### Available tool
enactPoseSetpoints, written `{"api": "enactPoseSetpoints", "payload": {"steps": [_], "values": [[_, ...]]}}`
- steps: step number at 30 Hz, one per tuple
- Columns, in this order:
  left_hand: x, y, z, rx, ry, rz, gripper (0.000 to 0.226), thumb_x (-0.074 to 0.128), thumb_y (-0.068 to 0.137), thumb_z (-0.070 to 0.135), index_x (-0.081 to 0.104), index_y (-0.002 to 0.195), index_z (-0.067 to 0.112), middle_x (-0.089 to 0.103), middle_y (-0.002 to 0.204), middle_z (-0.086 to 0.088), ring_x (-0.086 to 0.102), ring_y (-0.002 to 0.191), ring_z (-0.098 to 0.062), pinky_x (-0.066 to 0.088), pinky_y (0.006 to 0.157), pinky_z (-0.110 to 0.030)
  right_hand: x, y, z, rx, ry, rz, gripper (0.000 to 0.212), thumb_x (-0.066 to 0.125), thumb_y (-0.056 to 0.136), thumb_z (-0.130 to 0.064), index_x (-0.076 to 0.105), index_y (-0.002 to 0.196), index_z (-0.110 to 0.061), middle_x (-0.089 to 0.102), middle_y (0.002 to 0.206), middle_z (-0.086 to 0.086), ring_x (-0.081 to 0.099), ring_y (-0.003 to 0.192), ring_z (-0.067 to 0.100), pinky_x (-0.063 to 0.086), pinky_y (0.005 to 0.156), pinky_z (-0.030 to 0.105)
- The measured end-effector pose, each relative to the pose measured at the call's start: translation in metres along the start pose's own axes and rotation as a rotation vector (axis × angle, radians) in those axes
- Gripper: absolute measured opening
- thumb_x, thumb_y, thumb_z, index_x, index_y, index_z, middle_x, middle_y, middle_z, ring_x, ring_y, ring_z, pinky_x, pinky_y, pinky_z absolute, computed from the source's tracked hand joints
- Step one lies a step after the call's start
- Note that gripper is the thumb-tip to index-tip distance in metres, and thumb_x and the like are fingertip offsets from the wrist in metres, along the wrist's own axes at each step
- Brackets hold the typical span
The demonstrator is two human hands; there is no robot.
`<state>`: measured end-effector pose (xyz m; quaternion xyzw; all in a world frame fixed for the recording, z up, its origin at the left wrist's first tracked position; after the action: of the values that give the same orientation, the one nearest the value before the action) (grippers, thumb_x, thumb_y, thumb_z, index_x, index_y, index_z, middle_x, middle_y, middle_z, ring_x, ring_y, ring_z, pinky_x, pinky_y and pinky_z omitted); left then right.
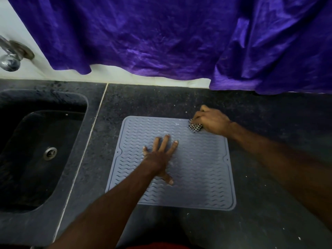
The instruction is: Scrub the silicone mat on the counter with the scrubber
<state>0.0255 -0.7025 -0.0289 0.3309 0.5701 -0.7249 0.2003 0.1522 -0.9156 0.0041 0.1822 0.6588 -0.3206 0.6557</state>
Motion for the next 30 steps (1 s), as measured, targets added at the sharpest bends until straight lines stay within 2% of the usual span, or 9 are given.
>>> {"api": "enactPoseSetpoints", "payload": {"steps": [3, 6, 11, 15, 18, 21, 25, 27, 30], "values": [[-0.002, -0.001, 0.001, -0.004, 0.004, -0.002, 0.147, 0.086, 0.059, 0.054, -0.031, 0.146, 0.036, -0.046, 0.149, -0.002, -0.031, 0.141, -0.037, 0.005, 0.108, -0.075, -0.007, 0.005, -0.001, 0.038, 0.033, -0.008, 0.032, 0.064, 0.082, -0.019, 0.065, 0.113, -0.030, 0.062, 0.114, -0.009, 0.042, 0.099, 0.016, 0.042, 0.064, 0.031], [-0.002, -0.001, 0.002, -0.007, -0.003, -0.007, 0.147, 0.087, 0.060, 0.052, -0.031, 0.146, 0.037, -0.046, 0.149, -0.001, -0.032, 0.141, -0.037, 0.004, 0.108, -0.075, -0.011, 0.028, -0.029, 0.022, 0.091, 0.067, 0.040, 0.060, 0.086, -0.014, 0.060, 0.124, -0.028, 0.060, 0.124, -0.008, 0.044, 0.101, 0.019, 0.046, 0.069, 0.034], [-0.002, -0.001, 0.002, -0.015, 0.000, -0.007, 0.147, 0.086, 0.059, 0.054, -0.031, 0.146, 0.037, -0.046, 0.149, -0.001, -0.032, 0.141, -0.036, 0.004, 0.109, -0.074, -0.001, 0.031, -0.037, -0.036, 0.028, 0.051, 0.051, 0.059, 0.086, -0.009, 0.052, 0.134, -0.026, 0.052, 0.137, -0.009, 0.042, 0.108, 0.020, 0.039, 0.076, 0.031], [-0.001, -0.003, 0.002, -0.004, 0.001, 0.011, 0.146, 0.086, 0.059, 0.054, -0.030, 0.147, 0.036, -0.044, 0.151, -0.002, -0.030, 0.142, -0.037, 0.005, 0.109, -0.075, -0.003, 0.010, -0.007, 0.001, 0.019, -0.005, 0.032, 0.064, 0.085, -0.016, 0.065, 0.115, -0.027, 0.064, 0.116, -0.008, 0.042, 0.094, 0.015, 0.041, 0.068, 0.030], [-0.003, -0.002, 0.002, -0.001, -0.009, 0.010, 0.146, 0.086, 0.060, 0.053, -0.030, 0.146, 0.036, -0.043, 0.151, -0.002, -0.031, 0.141, -0.037, 0.004, 0.109, -0.075, -0.007, 0.019, -0.009, 0.050, 0.101, -0.013, 0.019, 0.063, 0.085, -0.018, 0.067, 0.101, -0.028, 0.064, 0.100, -0.004, 0.040, 0.086, 0.012, 0.044, 0.061, 0.030], [-0.004, -0.002, 0.002, 0.000, -0.016, -0.004, 0.146, 0.086, 0.060, 0.053, -0.031, 0.146, 0.036, -0.044, 0.150, -0.002, -0.032, 0.141, -0.036, 0.004, 0.109, -0.074, -0.013, 0.042, -0.031, 0.046, 0.144, 0.018, 0.034, 0.059, 0.087, -0.015, 0.063, 0.119, -0.027, 0.057, 0.106, 0.001, 0.044, 0.096, 0.017, 0.042, 0.064, 0.029], [-0.005, -0.002, 0.003, -0.002, -0.015, -0.009, 0.147, 0.087, 0.060, 0.052, -0.031, 0.146, 0.036, -0.044, 0.150, -0.002, -0.032, 0.141, -0.036, 0.004, 0.109, -0.075, -0.010, 0.050, -0.042, -0.005, -0.029, -0.037, 0.045, 0.061, 0.086, -0.014, 0.053, 0.130, -0.022, 0.049, 0.114, 0.004, 0.041, 0.104, 0.021, 0.036, 0.061, 0.028], [-0.005, -0.003, 0.002, -0.001, -0.016, -0.012, 0.147, 0.086, 0.060, 0.052, -0.031, 0.146, 0.035, -0.044, 0.151, -0.002, -0.031, 0.141, -0.037, 0.004, 0.108, -0.075, -0.010, 0.042, -0.031, -0.002, -0.059, -0.070, 0.050, 0.067, 0.082, -0.016, 0.054, 0.129, -0.024, 0.049, 0.114, 0.003, 0.040, 0.104, 0.021, 0.036, 0.061, 0.028], [-0.005, -0.002, 0.002, -0.003, -0.017, -0.012, 0.147, 0.087, 0.060, 0.052, -0.031, 0.146, 0.035, -0.044, 0.151, -0.002, -0.031, 0.141, -0.037, 0.004, 0.108, -0.075, -0.013, 0.030, -0.015, 0.020, -0.102, -0.126, 0.040, 0.073, 0.078, -0.025, 0.063, 0.116, -0.023, 0.051, 0.112, 0.002, 0.041, 0.100, 0.019, 0.038, 0.063, 0.027]]}}
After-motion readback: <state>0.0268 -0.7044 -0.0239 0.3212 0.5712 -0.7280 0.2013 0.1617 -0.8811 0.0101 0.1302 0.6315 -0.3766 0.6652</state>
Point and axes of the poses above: each hand's wrist, its own y-axis towards the middle knuckle, its own x-axis out of the palm, z = x × y, the point moved 1 cm from there along y, towards the middle knuckle
